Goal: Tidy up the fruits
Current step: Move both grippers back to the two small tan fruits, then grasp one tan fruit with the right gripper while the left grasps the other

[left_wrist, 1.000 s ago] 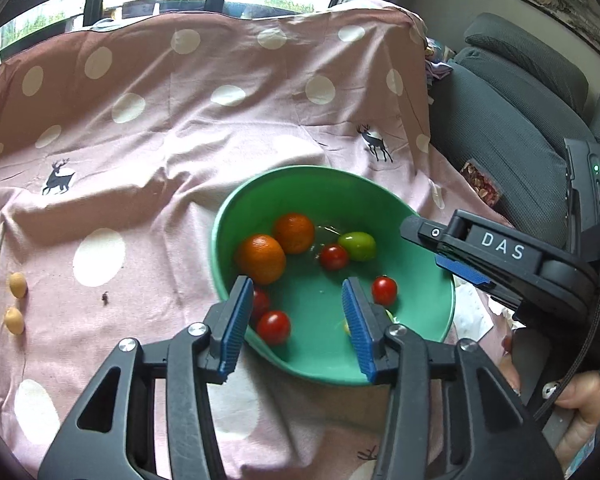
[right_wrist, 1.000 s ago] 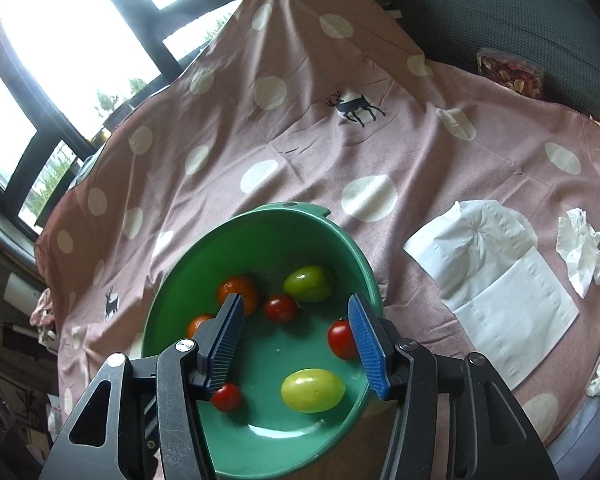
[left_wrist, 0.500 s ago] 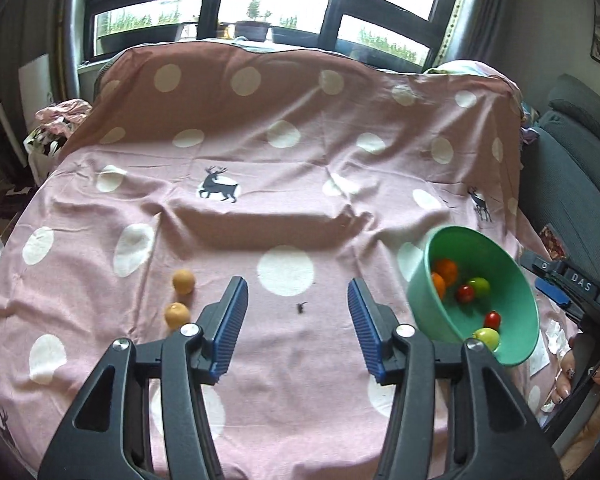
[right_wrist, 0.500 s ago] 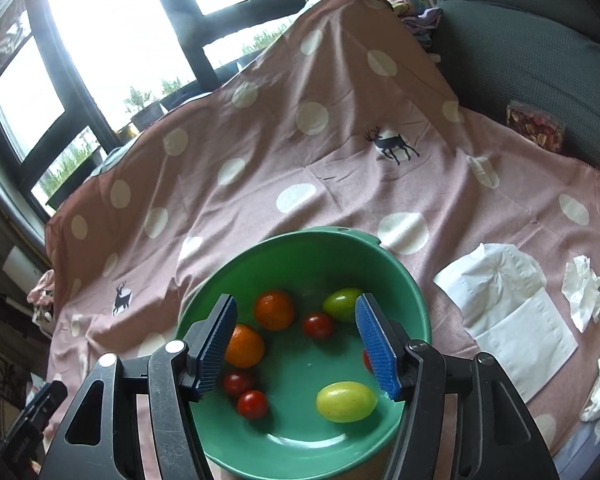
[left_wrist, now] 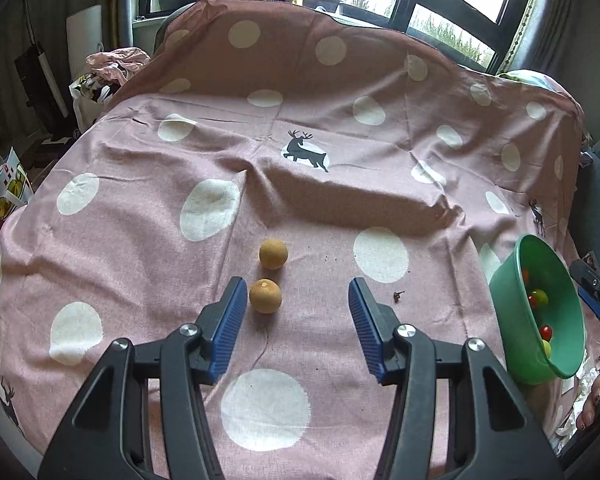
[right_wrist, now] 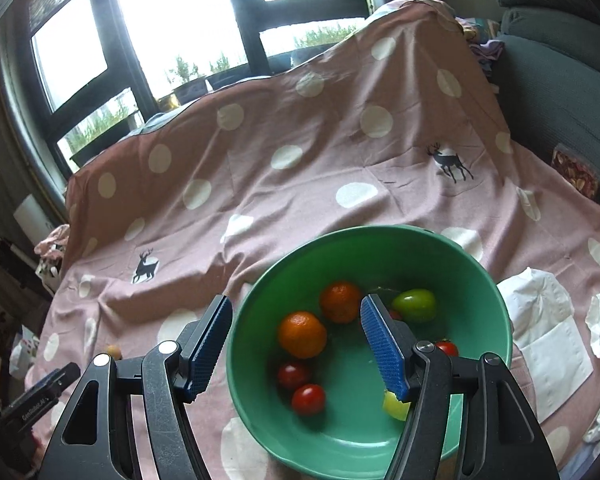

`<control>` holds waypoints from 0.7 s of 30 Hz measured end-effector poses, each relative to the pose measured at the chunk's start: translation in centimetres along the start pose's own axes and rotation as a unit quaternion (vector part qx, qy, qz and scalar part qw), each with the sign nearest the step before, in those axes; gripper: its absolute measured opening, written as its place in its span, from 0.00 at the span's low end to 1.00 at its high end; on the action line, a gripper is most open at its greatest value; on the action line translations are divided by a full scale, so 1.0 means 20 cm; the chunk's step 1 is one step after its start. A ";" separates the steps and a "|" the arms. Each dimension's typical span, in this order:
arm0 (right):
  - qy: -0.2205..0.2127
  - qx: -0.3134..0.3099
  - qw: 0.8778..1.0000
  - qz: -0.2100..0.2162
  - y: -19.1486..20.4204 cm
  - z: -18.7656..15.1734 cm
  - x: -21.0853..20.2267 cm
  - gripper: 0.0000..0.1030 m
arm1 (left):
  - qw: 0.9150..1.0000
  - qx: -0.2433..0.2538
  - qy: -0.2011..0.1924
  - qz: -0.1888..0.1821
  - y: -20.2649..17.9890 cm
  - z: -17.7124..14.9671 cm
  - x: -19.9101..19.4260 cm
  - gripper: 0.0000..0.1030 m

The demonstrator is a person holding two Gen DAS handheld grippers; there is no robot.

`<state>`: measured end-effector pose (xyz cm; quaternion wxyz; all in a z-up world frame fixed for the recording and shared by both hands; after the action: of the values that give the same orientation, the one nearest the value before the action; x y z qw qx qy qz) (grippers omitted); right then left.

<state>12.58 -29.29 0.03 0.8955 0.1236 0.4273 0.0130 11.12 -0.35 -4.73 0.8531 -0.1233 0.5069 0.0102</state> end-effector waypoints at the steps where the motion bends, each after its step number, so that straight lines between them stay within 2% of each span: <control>1: 0.002 -0.006 1.000 0.000 0.02 0.00 0.01 0.65 | 1.000 -0.005 0.002 -0.005 0.02 0.00 0.00 0.54; 6: 0.014 -0.037 0.999 0.024 0.18 -0.02 0.03 0.65 | 0.999 -0.042 0.013 -0.026 0.11 0.02 0.02 0.59; 10: 0.048 -0.056 0.993 0.090 0.40 -0.02 0.08 0.65 | 0.998 -0.047 0.024 -0.029 0.14 0.03 0.05 0.59; 14: 0.113 -0.086 0.973 0.181 0.71 -0.04 0.20 0.65 | 0.998 -0.047 0.019 -0.024 0.18 0.04 0.03 0.58; 17: 0.168 -0.120 0.956 0.209 0.93 -0.10 0.34 0.65 | 0.998 -0.064 0.017 -0.014 0.26 0.05 0.03 0.57; 19: 0.195 -0.139 0.949 0.207 1.04 -0.15 0.45 0.60 | 0.996 -0.080 0.024 -0.019 0.31 0.05 0.03 0.54; 21: 0.229 -0.149 0.942 0.196 1.12 -0.21 0.57 0.45 | 0.995 -0.091 0.027 -0.021 0.35 0.06 0.04 0.49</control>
<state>18.42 -5.19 -6.09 0.7614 0.0641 0.5812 0.2798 11.52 6.64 -6.21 0.8247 -0.2107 0.5237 0.0352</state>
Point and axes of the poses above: each gripper's, at about its wrist camera, not at the fingertips, and x roughly the way its jaws point, y to its left, z to its top, the point moved 8 cm from there along x, roughly the way its jaws point, and after that the axes turned 12 degrees about y, right-handed, at the moved point
